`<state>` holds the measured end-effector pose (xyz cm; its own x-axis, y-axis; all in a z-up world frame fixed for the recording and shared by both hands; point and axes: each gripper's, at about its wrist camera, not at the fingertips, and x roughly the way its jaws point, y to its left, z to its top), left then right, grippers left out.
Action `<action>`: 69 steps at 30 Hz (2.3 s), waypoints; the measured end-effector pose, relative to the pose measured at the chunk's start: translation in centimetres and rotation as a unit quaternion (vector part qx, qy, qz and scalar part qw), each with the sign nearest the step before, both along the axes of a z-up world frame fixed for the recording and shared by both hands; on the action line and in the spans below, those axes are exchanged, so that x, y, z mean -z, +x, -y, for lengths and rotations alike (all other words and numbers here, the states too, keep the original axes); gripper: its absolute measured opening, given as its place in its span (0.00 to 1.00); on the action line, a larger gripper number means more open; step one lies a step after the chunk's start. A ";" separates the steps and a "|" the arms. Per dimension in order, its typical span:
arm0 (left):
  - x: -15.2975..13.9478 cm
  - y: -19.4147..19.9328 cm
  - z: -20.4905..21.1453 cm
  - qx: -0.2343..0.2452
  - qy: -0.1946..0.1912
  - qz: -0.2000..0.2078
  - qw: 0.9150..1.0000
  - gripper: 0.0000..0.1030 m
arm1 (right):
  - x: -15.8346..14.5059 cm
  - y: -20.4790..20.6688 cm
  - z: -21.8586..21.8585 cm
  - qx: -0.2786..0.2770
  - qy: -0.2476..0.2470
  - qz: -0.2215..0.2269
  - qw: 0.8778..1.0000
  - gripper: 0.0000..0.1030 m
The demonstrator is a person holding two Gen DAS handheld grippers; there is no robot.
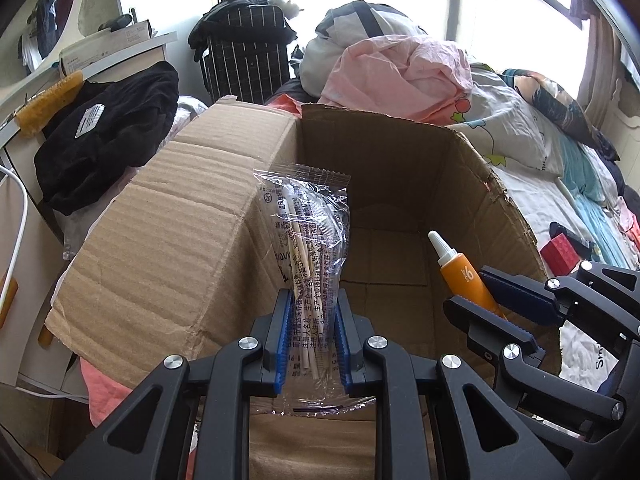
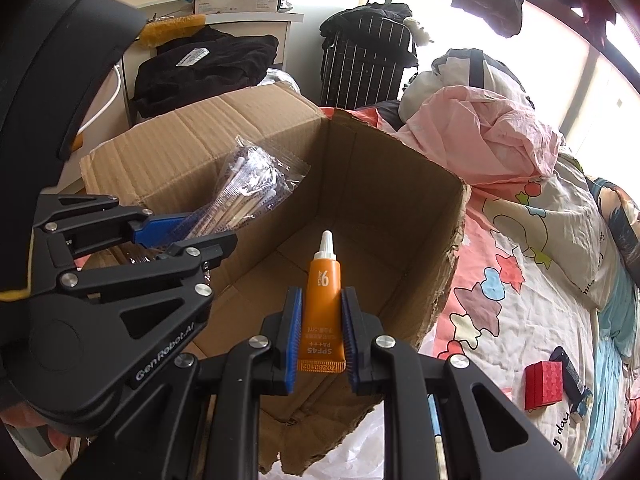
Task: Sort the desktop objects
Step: 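Carry the swab bag and orange tube with both tools over the cardboard box, then open both tools to drop the swab bag and orange tube into the box, then move both tools back from the box toward the bed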
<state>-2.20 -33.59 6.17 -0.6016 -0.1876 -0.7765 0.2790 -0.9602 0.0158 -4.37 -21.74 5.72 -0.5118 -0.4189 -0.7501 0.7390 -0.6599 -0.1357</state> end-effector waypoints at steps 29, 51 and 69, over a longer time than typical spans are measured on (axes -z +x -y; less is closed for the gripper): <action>-1.8 1.5 0.0 -0.044 0.045 -0.018 0.998 0.94 | -2.9 -0.3 -4.8 0.059 -0.052 -0.036 0.996 0.68; -5.1 2.4 -7.5 0.007 0.014 -0.042 0.999 1.00 | -4.4 0.7 -13.2 0.114 -0.074 -0.050 0.990 0.75; -5.5 0.9 -18.7 0.089 -0.017 -0.047 0.995 1.00 | -4.0 -0.4 -26.5 0.214 -0.089 -0.041 0.972 0.75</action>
<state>-1.29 -14.93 11.64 -0.6977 -0.0976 -0.7097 0.1070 -0.9938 0.0314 -4.75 4.75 9.75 -0.7222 -0.2733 -0.6354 0.3827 -0.9231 -0.0380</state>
